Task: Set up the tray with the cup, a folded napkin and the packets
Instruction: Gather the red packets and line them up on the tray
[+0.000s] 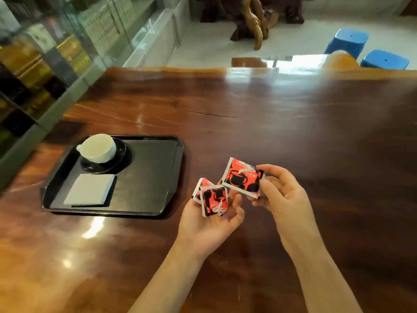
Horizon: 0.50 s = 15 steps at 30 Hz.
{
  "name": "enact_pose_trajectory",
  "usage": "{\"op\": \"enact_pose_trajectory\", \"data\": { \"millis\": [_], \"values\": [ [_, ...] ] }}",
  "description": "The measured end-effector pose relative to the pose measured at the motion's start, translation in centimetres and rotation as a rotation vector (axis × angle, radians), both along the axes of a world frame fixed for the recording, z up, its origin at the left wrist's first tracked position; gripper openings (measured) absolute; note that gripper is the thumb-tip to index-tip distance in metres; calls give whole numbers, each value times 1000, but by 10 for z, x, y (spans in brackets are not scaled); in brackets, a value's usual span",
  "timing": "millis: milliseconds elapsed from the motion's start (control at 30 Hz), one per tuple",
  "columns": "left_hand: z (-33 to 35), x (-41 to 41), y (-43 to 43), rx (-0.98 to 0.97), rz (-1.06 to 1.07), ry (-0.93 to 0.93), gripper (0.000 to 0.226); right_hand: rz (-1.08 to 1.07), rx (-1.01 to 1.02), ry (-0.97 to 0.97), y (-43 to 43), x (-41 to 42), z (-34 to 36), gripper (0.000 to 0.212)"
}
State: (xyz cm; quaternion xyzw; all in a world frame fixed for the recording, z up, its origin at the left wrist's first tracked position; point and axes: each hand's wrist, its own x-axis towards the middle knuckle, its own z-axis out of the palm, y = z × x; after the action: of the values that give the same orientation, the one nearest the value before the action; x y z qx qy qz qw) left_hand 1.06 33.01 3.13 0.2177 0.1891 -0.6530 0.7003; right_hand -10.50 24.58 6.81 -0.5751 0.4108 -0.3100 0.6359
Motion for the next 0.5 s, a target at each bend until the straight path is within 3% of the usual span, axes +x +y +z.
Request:
{"op": "enact_pose_trajectory", "data": {
  "millis": [133, 233, 500],
  "values": [
    [14, 3, 18, -103, 40, 108, 54, 62, -34, -14, 13, 10, 9, 20],
    [15, 13, 24, -133, 56, 139, 53, 126, -96, 15, 23, 22, 7, 15],
    [0, 71, 54, -81, -25, 9, 52, 281, -391, 295, 58, 87, -11, 19]
  ]
}}
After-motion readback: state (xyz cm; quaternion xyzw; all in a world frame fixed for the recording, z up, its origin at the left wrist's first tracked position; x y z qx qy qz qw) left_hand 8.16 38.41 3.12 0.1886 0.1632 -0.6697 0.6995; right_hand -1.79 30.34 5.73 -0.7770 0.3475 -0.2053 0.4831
